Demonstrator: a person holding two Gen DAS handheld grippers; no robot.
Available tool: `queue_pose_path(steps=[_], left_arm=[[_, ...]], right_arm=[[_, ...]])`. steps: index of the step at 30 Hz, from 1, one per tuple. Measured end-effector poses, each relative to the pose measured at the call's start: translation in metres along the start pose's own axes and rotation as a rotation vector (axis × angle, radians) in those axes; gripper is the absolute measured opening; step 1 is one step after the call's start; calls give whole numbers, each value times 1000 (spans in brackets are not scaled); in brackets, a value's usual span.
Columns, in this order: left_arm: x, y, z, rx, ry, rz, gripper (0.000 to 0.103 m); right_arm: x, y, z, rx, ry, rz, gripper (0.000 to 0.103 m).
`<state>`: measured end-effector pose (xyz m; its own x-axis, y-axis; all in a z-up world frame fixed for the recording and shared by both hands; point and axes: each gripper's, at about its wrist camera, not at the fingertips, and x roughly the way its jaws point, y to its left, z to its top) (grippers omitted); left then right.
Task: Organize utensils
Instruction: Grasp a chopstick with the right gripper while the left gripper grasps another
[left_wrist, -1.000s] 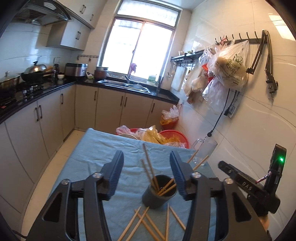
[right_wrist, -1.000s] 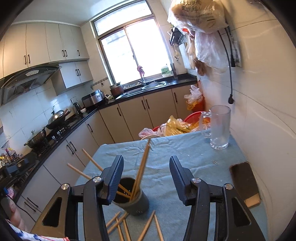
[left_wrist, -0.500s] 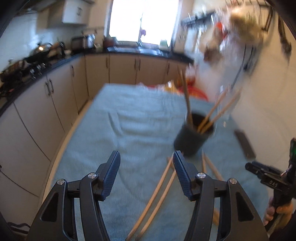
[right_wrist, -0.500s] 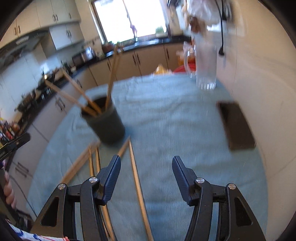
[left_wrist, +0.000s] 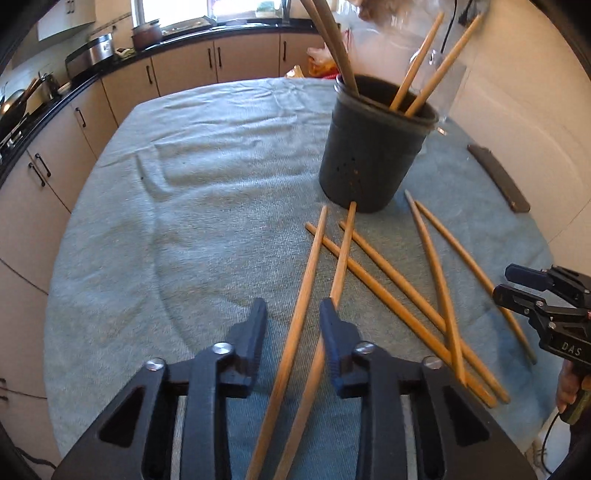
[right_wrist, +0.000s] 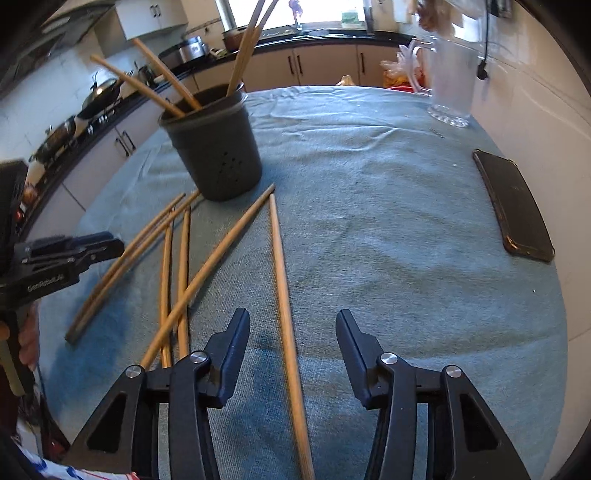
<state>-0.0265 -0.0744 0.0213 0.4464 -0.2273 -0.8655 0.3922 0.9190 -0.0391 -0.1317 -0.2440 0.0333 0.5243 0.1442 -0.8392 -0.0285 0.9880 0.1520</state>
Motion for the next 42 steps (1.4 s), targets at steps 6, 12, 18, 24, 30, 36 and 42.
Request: queue_pose_path(steps=[6, 12, 18, 24, 30, 36, 42], left_arm=[[15, -3, 8, 39, 35, 16, 16], [20, -2, 12, 33, 49, 28, 9], [20, 23, 10, -166, 71, -47, 7], [9, 42, -12, -308, 122, -104, 7], [-11, 43, -45, -314, 144, -99, 7], [-15, 40, -44, -270, 175, -94, 7], [-3, 52, -28, -316, 195, -128, 8]], right_arm=[[15, 12, 4, -43, 21, -36, 49], [24, 18, 10, -72, 28, -80, 34], [27, 16, 17, -67, 37, -115, 8], [14, -1, 3, 3, 49, -120, 8], [-16, -26, -33, 30, 105, -123, 9], [-29, -34, -41, 20, 120, -108, 38], [-13, -35, -26, 26, 143, -112, 38]])
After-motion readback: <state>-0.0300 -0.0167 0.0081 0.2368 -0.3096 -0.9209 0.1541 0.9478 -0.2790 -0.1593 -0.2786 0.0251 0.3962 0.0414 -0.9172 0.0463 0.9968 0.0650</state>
